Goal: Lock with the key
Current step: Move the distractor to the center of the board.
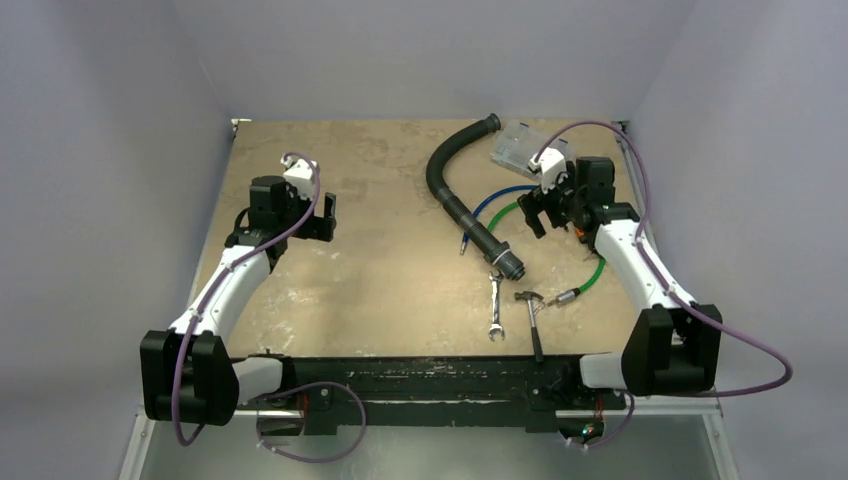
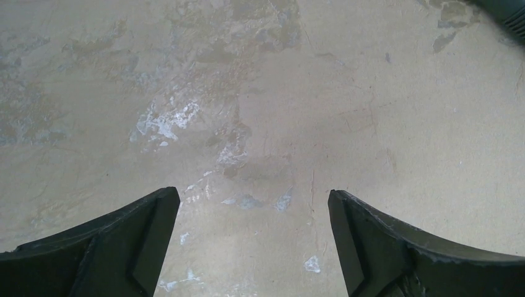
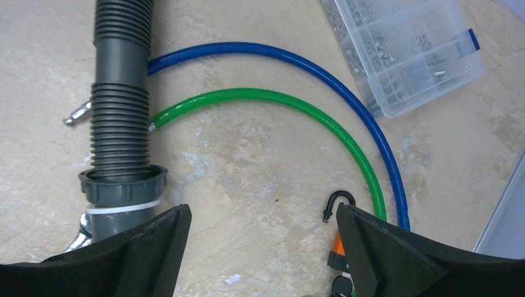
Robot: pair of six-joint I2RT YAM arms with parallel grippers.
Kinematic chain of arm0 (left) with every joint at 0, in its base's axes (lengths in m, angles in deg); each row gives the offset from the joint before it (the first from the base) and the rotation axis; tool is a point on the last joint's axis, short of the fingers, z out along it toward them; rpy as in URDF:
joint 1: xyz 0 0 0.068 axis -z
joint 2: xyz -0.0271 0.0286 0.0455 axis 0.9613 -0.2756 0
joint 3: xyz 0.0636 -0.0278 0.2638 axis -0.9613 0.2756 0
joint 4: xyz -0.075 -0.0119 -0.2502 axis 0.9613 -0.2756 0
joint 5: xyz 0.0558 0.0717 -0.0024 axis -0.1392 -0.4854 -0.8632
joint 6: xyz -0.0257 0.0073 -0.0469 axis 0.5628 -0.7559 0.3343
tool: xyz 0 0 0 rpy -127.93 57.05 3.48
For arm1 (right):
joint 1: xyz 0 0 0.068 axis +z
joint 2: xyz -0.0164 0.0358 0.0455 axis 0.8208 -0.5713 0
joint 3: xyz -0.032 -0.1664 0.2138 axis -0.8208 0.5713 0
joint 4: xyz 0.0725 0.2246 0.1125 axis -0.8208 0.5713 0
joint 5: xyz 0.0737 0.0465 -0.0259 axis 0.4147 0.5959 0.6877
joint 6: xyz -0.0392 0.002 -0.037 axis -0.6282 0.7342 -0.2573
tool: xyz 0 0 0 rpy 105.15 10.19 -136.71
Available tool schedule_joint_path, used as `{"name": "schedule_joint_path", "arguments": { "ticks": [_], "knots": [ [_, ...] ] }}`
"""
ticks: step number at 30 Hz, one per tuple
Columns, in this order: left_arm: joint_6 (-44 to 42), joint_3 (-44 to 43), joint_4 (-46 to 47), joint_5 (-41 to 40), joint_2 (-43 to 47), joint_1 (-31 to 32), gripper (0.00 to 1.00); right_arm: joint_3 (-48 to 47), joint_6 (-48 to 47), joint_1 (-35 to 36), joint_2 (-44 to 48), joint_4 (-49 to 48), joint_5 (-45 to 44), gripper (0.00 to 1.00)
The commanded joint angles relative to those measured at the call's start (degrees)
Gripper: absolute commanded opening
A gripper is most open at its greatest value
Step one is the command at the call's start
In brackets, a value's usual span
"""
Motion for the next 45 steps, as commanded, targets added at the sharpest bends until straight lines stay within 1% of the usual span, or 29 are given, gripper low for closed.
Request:
{"name": "schedule_joint_path", "arguments": {
  "ticks": [1, 6, 10, 14, 17, 21, 24, 32, 36, 40, 45],
  "knots": [
    [1.28, -2.19, 1.73, -1.24, 0.39, -0.41, 1.00, -3.23, -2.63, -0.01, -3.21, 0.86, -4.66, 0.99],
    [1.35, -1.74, 2.08, -0.30, 0.94, -0.45, 1.00, -5.02, -5.92, 0.30, -7.58, 1.40, -9.62, 0.99],
    [1.31, -1.82, 1.84, 0.77, 0.37, -0.43, 1.00, -6.50, -7.96, 0.77, -11.46, 2.76, -11.86, 0.99],
    [1.35, -1.91, 1.86, 1.06, -0.01, -0.45, 1.00, -6.54, -9.67, 3.00, -14.78, 3.42, -14.23, 0.99],
    [1.36, -1.96, 1.67, 1.08, -0.05, -0.45, 1.00, -6.28, -10.07, 5.06, -16.96, 3.55, -14.18, 0.99],
    [1.36, -1.83, 1.85, 1.07, 0.20, -0.45, 1.00, -8.09, -9.15, 7.49, -19.91, 4.81, -12.05, 0.99],
    [1.35, -1.90, 1.85, 1.24, 0.17, -0.41, 1.00, -10.28, -8.09, 9.26, -21.66, 6.71, -8.73, 0.99],
    [1.30, -1.74, 1.92, 1.32, -0.03, -0.45, 1.00, -17.47, -5.11, 17.52, -26.79, 11.45, 1.29, 0.99],
    [1.34, -1.63, 1.91, 1.39, -0.25, -0.45, 1.00, -23.44, -2.99, 21.85, -31.89, 12.91, 3.75, 0.99],
    [1.32, -1.60, 1.80, 1.23, -0.04, -0.45, 1.00, -29.82, -1.33, 26.15, -37.18, 12.56, 3.78, 0.99],
    [1.30, -1.57, 1.93, 1.42, -0.11, -0.43, 1.00, -38.81, 1.67, 28.03, -44.67, 12.39, 5.69, 0.99]
  ]
}}
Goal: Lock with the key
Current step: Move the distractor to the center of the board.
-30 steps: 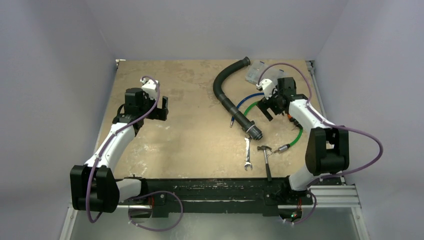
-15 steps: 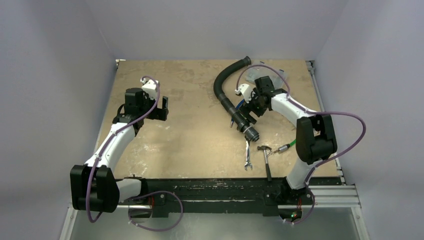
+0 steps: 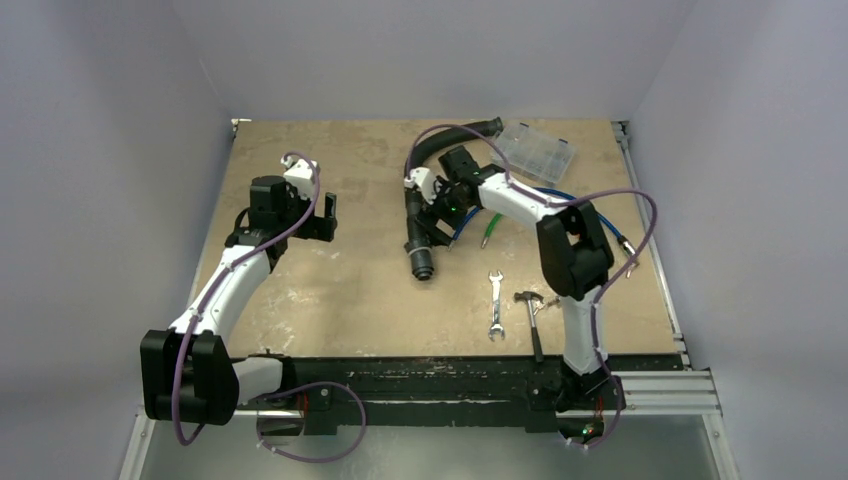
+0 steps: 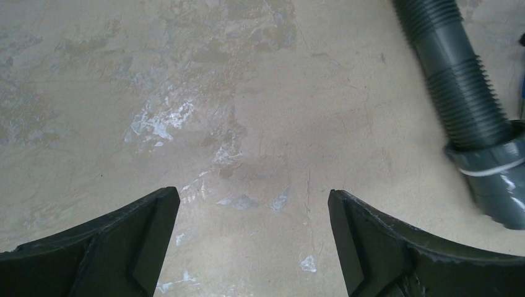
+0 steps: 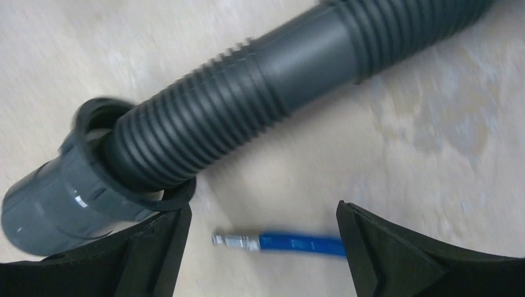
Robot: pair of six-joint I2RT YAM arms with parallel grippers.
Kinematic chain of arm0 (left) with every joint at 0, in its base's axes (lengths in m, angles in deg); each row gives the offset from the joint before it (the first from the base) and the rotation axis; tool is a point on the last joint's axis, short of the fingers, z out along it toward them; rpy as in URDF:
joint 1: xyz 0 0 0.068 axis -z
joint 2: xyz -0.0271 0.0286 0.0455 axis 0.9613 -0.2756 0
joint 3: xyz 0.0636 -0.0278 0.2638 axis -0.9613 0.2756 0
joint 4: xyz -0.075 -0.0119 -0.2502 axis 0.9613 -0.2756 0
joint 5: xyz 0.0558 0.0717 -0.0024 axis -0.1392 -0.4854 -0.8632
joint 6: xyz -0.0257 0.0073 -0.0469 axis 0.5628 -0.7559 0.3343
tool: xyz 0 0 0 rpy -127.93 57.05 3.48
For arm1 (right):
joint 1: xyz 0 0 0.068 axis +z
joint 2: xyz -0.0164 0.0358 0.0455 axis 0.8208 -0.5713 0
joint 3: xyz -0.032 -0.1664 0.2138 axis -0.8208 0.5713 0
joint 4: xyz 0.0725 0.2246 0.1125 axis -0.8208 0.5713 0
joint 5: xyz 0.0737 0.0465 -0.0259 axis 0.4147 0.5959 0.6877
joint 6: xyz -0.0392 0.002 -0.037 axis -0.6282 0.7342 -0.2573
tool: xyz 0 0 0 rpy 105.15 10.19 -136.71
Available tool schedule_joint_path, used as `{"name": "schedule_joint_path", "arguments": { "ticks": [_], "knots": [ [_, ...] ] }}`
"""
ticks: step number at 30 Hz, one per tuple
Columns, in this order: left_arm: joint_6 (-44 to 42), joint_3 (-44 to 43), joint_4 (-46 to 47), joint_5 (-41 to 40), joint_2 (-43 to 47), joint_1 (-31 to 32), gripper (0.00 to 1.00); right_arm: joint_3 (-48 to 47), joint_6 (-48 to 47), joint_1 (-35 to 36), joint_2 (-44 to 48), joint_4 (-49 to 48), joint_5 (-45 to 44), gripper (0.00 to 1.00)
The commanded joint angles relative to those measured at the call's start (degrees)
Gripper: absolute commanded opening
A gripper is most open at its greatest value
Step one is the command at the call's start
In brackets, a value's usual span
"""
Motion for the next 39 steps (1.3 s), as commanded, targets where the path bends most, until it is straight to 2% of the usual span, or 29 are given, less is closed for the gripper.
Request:
{"name": "schedule_joint_path", "arguments": {
  "ticks": [1, 11, 14, 17, 21, 25, 28, 32, 36, 39],
  "knots": [
    [0.63, -1.55, 1.97, 0.89, -0.01, -0.45, 1.00, -8.45, 4.74, 0.91, -3.88, 0.03, 4.58, 0.99],
    [2.53, -1.48, 2.47, 2.92, 1.98, -0.41, 1.00, -32.94, 17.82, 0.92, -21.34, -5.49, 5.26, 0.99],
    [2.53, -1.01, 3.20, 3.80, 2.87, -0.45, 1.00, -38.32, 21.80, 0.92, -25.70, -10.14, 6.77, 0.99],
    [2.54, -0.55, 3.77, 4.52, 3.45, -0.44, 1.00, -39.70, 25.45, 0.87, -26.98, -18.97, 8.53, 0.99],
    [2.27, -0.98, 2.72, 6.96, 3.96, -0.45, 1.00, -43.53, 24.09, 0.75, -24.05, -17.92, 9.43, 0.99],
    [1.37, 0.08, 3.01, 11.08, 5.26, -0.45, 1.00, -33.13, 17.80, -1.32, -10.60, -12.71, 9.28, 0.99],
    [-1.16, 0.74, 3.12, 14.56, 5.52, -0.45, 1.00, -24.83, 13.41, -5.71, -0.34, -5.25, 14.30, 0.99],
    [-3.04, 1.25, 3.19, 17.58, 5.47, -0.45, 1.00, -14.73, 7.67, -14.21, 10.73, 5.42, 16.99, 0.99],
    [-3.66, 1.10, 2.71, 19.34, 5.43, -0.45, 1.00, -4.16, -2.58, -23.20, 21.05, 15.44, 14.91, 0.99],
    [-3.37, 0.87, 2.62, 19.91, 5.67, -0.45, 1.00, 4.48, -5.97, -31.11, 26.15, 19.73, 13.38, 0.98]
  ]
}}
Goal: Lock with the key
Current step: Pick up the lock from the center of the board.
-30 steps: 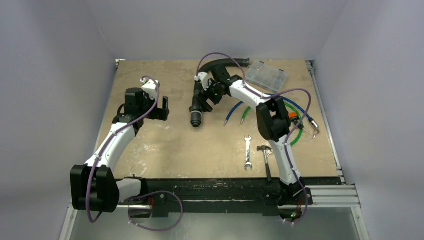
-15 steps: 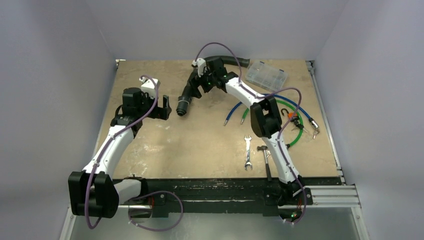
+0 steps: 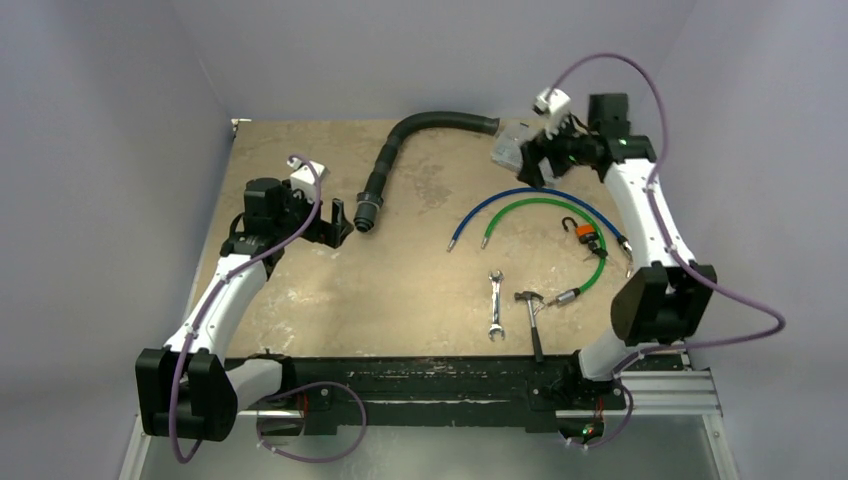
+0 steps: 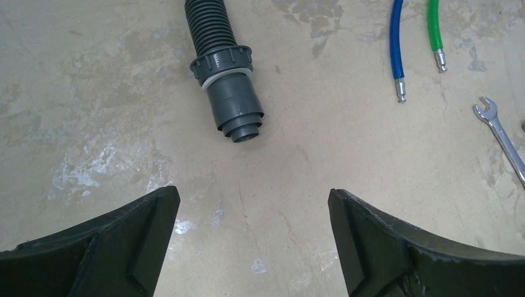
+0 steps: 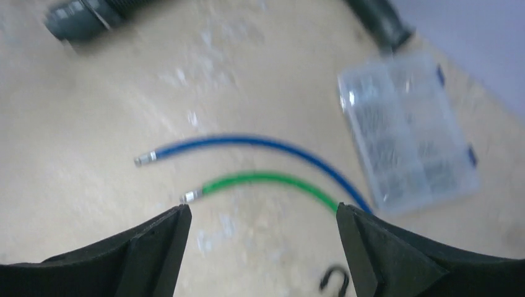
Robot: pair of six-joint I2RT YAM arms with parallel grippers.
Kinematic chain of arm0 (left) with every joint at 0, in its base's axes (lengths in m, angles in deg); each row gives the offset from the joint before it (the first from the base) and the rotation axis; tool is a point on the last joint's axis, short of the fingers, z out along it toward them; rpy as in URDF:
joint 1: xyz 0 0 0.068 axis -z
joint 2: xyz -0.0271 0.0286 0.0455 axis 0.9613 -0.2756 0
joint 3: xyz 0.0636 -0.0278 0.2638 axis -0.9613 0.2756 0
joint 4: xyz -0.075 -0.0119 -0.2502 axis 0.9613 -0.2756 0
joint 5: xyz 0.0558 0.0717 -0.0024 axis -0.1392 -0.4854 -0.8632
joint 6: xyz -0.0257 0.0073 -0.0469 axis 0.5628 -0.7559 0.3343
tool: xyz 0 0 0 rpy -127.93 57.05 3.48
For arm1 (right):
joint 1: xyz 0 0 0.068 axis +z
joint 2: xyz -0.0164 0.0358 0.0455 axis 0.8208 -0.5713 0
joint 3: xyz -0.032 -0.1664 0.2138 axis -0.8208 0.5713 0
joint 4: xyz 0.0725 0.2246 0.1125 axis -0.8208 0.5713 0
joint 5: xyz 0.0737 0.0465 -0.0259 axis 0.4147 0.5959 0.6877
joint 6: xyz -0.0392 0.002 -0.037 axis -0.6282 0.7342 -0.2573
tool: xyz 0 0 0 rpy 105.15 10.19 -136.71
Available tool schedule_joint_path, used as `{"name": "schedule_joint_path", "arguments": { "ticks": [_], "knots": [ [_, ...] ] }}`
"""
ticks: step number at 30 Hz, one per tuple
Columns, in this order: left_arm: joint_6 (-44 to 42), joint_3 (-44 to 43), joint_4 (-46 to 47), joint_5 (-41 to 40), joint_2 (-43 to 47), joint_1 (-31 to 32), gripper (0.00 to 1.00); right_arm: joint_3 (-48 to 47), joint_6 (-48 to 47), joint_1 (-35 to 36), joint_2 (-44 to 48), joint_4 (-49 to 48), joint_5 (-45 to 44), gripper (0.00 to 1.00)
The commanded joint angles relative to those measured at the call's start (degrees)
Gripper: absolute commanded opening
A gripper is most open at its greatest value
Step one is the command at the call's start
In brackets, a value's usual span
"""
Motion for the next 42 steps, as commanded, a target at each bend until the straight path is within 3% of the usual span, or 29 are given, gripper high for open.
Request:
{"name": "schedule_joint_path", "arguments": {
  "ticks": [1, 6, 11, 23, 35, 42],
  "knots": [
    [-1.46, -0.24, 1.52, 3.36, 1.63, -0.43, 1.00, 12.70, -9.78, -9.06, 4.79, 14.69, -0.65, 0.98],
    [-1.26, -0.22, 1.31, 3.72, 2.51, -0.45, 1.00, 23.78, -11.70, -18.85, 10.14, 13.26, -3.07, 0.96],
    [-1.43, -0.26, 1.08, 3.60, 2.88, -0.45, 1.00, 27.66, -11.16, -22.30, 9.00, 8.33, -10.16, 0.94],
    [-1.34, -0.78, 0.37, 3.97, 2.54, -0.45, 1.00, 20.56, -8.37, -23.05, -5.51, 3.04, -17.10, 0.77],
    [-1.16, -1.05, 0.51, 3.87, 2.02, -0.45, 1.00, 18.05, -6.41, -23.05, -11.96, -2.34, -21.64, 0.80],
    [-1.17, -0.96, 0.62, 3.94, 1.84, -0.45, 1.00, 16.47, -6.02, -22.16, -13.89, -1.13, -18.86, 0.70]
  ]
}}
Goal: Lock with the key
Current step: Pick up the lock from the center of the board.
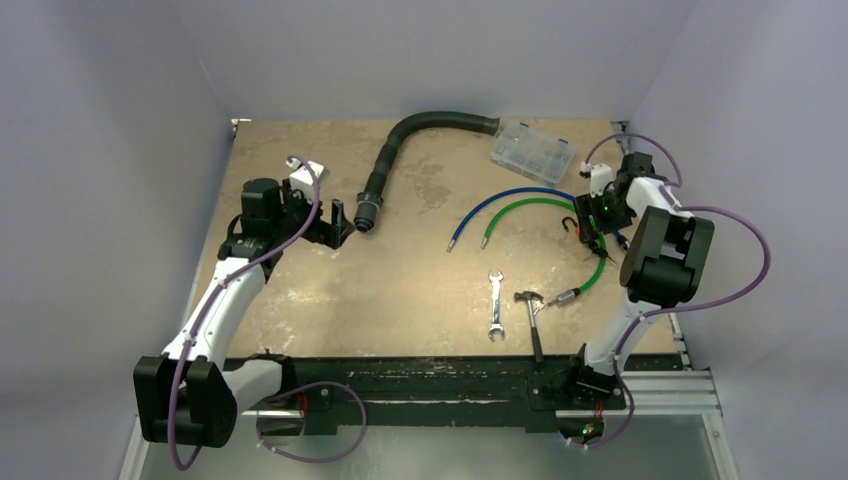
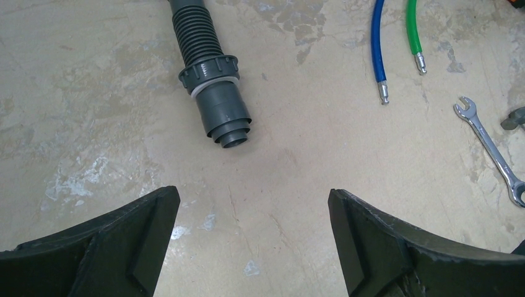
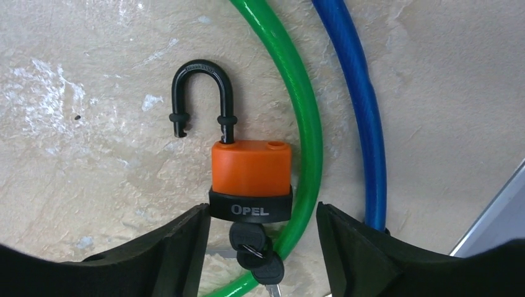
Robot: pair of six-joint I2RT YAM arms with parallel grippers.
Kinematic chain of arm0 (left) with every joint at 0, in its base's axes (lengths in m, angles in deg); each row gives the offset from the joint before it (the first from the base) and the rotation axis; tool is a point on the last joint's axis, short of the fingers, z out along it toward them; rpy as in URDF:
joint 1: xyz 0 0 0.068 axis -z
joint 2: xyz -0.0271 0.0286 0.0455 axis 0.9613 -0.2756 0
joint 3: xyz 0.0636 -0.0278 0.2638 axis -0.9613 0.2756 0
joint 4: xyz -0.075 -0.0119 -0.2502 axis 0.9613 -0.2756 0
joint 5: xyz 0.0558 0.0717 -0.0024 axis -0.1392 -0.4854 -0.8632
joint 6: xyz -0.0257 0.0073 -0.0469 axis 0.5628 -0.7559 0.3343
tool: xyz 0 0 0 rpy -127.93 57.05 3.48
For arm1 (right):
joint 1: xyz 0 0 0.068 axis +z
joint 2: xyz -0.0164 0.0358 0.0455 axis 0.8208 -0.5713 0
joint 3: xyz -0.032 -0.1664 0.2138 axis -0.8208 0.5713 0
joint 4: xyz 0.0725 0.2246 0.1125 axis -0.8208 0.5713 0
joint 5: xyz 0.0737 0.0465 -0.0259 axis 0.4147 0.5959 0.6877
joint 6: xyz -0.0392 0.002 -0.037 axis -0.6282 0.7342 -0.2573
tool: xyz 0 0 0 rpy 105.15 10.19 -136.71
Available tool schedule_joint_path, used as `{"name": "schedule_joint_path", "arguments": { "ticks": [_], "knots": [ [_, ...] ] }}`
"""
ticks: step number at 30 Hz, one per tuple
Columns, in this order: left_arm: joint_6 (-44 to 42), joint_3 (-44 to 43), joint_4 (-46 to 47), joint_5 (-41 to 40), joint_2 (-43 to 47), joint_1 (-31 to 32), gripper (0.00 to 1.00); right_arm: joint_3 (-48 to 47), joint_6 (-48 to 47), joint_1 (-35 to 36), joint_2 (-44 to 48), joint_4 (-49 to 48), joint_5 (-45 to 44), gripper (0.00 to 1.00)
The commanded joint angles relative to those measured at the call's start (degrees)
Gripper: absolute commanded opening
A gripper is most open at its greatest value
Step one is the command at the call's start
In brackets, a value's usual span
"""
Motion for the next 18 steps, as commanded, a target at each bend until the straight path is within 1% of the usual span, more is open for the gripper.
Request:
{"name": "schedule_joint_path", "arguments": {
  "ticks": [1, 4, 7, 10, 14, 18],
  "knots": [
    [-1.19, -0.99, 0.75, 1.19, 0.14, -0.45, 1.00, -2.44, 0.85, 1.05, -0.09, 0.00, 1.95, 0.68],
    [-1.28, -0.86, 0.85, 1.19, 0.01, -0.45, 1.00, -1.47, 0.86, 2.06, 0.75, 0.37, 2.50, 0.63],
    [-1.24, -0.85, 0.98, 1.20, -0.11, -0.45, 1.00, -0.74, 0.78, 2.85, 1.07, 0.46, 2.86, 0.62],
    [-1.19, -0.82, 0.95, 1.27, -0.11, -0.45, 1.00, -0.17, 0.57, 3.35, 1.15, 0.57, 3.52, 0.58],
    [-1.19, -0.75, 0.95, 1.35, -0.13, -0.43, 1.00, 1.65, 0.47, 4.86, 1.57, -0.56, 2.89, 0.58],
    [-1.02, -0.83, 1.08, 1.54, -0.35, -0.45, 1.00, 2.57, 1.38, 6.06, 1.15, -3.11, 1.33, 0.62]
  ]
}}
